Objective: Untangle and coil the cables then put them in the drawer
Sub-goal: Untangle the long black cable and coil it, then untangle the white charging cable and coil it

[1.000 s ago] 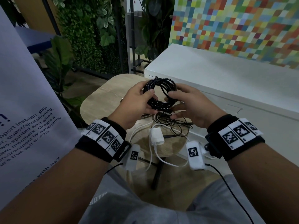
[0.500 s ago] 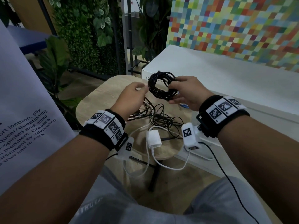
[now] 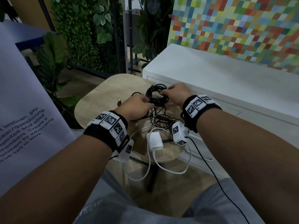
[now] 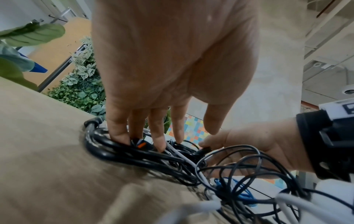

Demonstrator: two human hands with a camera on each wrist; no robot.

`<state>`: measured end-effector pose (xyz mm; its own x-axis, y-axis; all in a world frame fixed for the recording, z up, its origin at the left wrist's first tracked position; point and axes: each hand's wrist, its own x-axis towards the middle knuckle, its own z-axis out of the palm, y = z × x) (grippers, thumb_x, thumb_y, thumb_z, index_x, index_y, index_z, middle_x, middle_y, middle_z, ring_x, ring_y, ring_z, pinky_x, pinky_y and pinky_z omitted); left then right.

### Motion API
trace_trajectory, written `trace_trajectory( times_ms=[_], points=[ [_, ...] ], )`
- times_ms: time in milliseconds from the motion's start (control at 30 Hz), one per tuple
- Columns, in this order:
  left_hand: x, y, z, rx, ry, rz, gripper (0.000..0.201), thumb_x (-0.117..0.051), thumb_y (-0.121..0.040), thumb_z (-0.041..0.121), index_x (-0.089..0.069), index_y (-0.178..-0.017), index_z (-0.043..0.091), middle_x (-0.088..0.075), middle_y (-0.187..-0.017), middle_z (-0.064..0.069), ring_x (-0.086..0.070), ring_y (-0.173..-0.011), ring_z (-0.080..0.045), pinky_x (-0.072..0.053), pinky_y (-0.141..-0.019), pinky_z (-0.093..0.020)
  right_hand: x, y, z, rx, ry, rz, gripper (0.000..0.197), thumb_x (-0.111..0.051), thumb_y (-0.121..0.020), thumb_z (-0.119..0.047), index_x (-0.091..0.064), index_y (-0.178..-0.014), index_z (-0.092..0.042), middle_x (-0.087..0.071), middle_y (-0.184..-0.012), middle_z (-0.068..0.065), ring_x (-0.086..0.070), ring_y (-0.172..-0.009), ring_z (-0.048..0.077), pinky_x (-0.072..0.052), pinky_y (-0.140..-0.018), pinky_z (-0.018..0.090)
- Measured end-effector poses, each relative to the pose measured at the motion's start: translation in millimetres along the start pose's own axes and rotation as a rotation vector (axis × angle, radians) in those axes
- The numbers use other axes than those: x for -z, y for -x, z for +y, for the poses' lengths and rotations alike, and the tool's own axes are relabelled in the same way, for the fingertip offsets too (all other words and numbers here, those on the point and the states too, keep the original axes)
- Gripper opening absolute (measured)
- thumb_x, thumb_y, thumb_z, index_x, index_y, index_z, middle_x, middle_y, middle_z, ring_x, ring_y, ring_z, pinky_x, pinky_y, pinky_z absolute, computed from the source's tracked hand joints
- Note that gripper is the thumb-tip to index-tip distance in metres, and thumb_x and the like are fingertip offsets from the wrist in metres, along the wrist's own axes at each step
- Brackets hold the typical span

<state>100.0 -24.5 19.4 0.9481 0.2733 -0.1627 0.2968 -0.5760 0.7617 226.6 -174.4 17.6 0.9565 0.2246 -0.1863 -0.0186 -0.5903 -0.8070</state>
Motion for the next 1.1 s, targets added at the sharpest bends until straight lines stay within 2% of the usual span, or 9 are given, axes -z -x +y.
trace_trajectory(
  times_ms=[133, 233, 367, 533, 633, 767, 867, 933, 1100],
  points=[
    [2.5, 2.6, -1.1, -0.008, -0.036, 0.006, 0.044, -0.066, -0.098, 0.040, -0.065, -0.136, 0.017, -0.066, -0.134, -0.002, -0.060, -0.121, -0.020, -0.045, -0.098, -0.029, -2.1, -20.2, 11.7, 0.013, 0.133, 0.071, 0.030, -0.068, -0.078, -0.031, -0.078, -0.084, -0.004, -0.077, -0.071, 0.009, -0.077, -0.068, 0.029, -0.065, -0.071, 0.050],
    [3.4, 5.8, -1.3, -0.018, -0.059, 0.006, 0.044, -0.064, -0.100, 0.040, -0.065, -0.137, 0.017, -0.064, -0.138, -0.001, -0.058, -0.125, -0.020, -0.043, -0.099, -0.029, 1.9, -4.9, 1.4, 0.043, 0.218, 0.098, 0.024, -0.067, -0.086, -0.028, -0.080, -0.085, -0.007, -0.077, -0.070, 0.004, -0.077, -0.066, 0.021, -0.066, -0.072, 0.043],
    [2.7, 7.7, -2.3, -0.028, -0.045, 0.009, 0.044, -0.064, -0.100, 0.039, -0.064, -0.137, 0.016, -0.064, -0.138, -0.002, -0.059, -0.124, -0.019, -0.042, -0.096, -0.027, 7.1, 3.8, -2.9, 0.063, 0.232, 0.100, 0.021, -0.068, -0.089, -0.023, -0.081, -0.087, -0.007, -0.077, -0.071, 0.005, -0.076, -0.066, 0.020, -0.066, -0.072, 0.042],
    [2.5, 5.9, -7.0, -0.026, 0.027, 0.031, 0.037, -0.068, -0.097, 0.038, -0.069, -0.128, 0.018, -0.068, -0.126, -0.001, -0.063, -0.115, -0.019, -0.049, -0.102, -0.033, 15.8, 14.5, -7.6, 0.099, 0.249, 0.129, 0.027, -0.067, -0.090, -0.027, -0.081, -0.095, -0.005, -0.078, -0.079, 0.012, -0.077, -0.076, 0.026, -0.064, -0.078, 0.042],
    [4.2, 4.2, -11.9, -0.029, 0.061, 0.075, 0.022, -0.072, -0.093, 0.041, -0.071, -0.111, 0.028, -0.071, -0.111, 0.006, -0.066, -0.107, -0.018, -0.052, -0.104, -0.042, 21.9, 24.4, -11.7, 0.095, 0.172, 0.126, 0.019, -0.066, -0.093, -0.024, -0.079, -0.095, -0.010, -0.077, -0.083, 0.009, -0.076, -0.062, 0.024, -0.066, -0.069, 0.039],
    [10.8, 7.6, -15.3, -0.050, 0.090, 0.131, 0.012, -0.070, -0.096, 0.035, -0.070, -0.106, 0.028, -0.068, -0.102, 0.008, -0.065, -0.102, -0.016, -0.053, -0.096, -0.036, 33.0, 43.1, -13.3, 0.170, 0.189, 0.144, 0.014, -0.068, -0.092, -0.029, -0.077, -0.095, -0.019, -0.075, -0.087, 0.001, -0.074, -0.058, 0.023, -0.065, -0.059, 0.037],
    [16.0, 15.3, -17.9, -0.089, 0.052, 0.142, 0.009, -0.070, -0.096, 0.030, -0.074, -0.104, 0.028, -0.068, -0.093, 0.007, -0.066, -0.093, -0.015, -0.051, -0.081, -0.031, 44.3, 61.1, -8.7, 0.195, 0.271, 0.040, 0.011, -0.069, -0.094, -0.028, -0.074, -0.086, -0.022, -0.072, -0.077, 0.004, -0.068, -0.058, 0.024, -0.060, -0.053, 0.035],
    [18.6, 24.7, -18.7, -0.122, 0.007, 0.118, 0.003, -0.071, -0.095, 0.029, -0.073, -0.096, 0.032, -0.069, -0.087, 0.007, -0.066, -0.084, -0.014, -0.048, -0.073, -0.028, 51.1, 74.9, -2.1, 0.228, 0.326, -0.060, 0.008, -0.071, -0.094, -0.025, -0.075, -0.088, -0.022, -0.072, -0.081, 0.007, -0.066, -0.064, 0.022, -0.058, -0.054, 0.036],
    [15.2, 57.5, -14.2, -0.214, -0.128, 0.002, 0.010, -0.076, -0.090, 0.032, -0.072, -0.081, 0.034, -0.070, -0.079, 0.013, -0.066, -0.078, -0.007, -0.053, -0.072, -0.028, 66.0, 115.8, 12.2, 0.284, 0.273, -0.149, 0.016, -0.075, -0.093, -0.026, -0.073, -0.085, -0.012, -0.069, -0.071, 0.001, -0.066, -0.061, 0.018, -0.053, -0.050, 0.032]
  ],
)
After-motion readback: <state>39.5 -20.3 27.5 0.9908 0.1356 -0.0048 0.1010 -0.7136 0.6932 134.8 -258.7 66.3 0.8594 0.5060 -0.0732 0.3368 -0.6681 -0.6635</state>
